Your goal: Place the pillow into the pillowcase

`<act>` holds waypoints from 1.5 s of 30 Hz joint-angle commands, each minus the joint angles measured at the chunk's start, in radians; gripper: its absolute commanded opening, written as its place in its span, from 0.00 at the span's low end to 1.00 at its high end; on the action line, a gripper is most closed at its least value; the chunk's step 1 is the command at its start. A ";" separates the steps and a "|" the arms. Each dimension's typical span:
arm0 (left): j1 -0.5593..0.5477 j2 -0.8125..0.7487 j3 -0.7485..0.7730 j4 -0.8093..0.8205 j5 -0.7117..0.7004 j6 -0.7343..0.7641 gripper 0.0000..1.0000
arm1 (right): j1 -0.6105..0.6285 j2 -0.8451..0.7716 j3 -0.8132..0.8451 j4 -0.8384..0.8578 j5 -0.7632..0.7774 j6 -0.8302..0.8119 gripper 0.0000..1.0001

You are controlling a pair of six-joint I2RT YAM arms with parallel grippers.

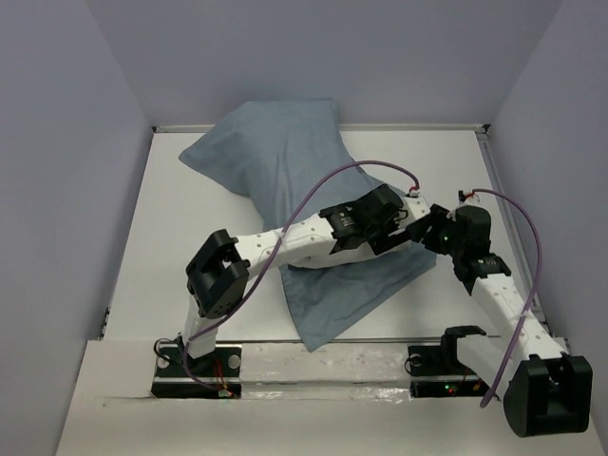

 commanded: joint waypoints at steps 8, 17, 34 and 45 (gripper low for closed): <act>0.005 -0.018 -0.041 0.093 -0.354 0.057 0.00 | -0.045 0.064 0.043 0.126 -0.105 -0.015 0.69; 0.077 -0.420 -0.367 0.319 -0.377 -0.127 0.00 | -0.045 0.291 0.215 0.118 -0.094 -0.180 0.87; 0.128 -0.569 -0.487 0.362 -0.231 -0.250 0.00 | 0.124 0.634 0.349 0.441 -0.757 -0.187 0.73; 0.179 -0.249 -0.369 0.503 -0.541 -0.082 0.00 | 0.205 0.221 0.111 0.370 -0.574 -0.045 0.00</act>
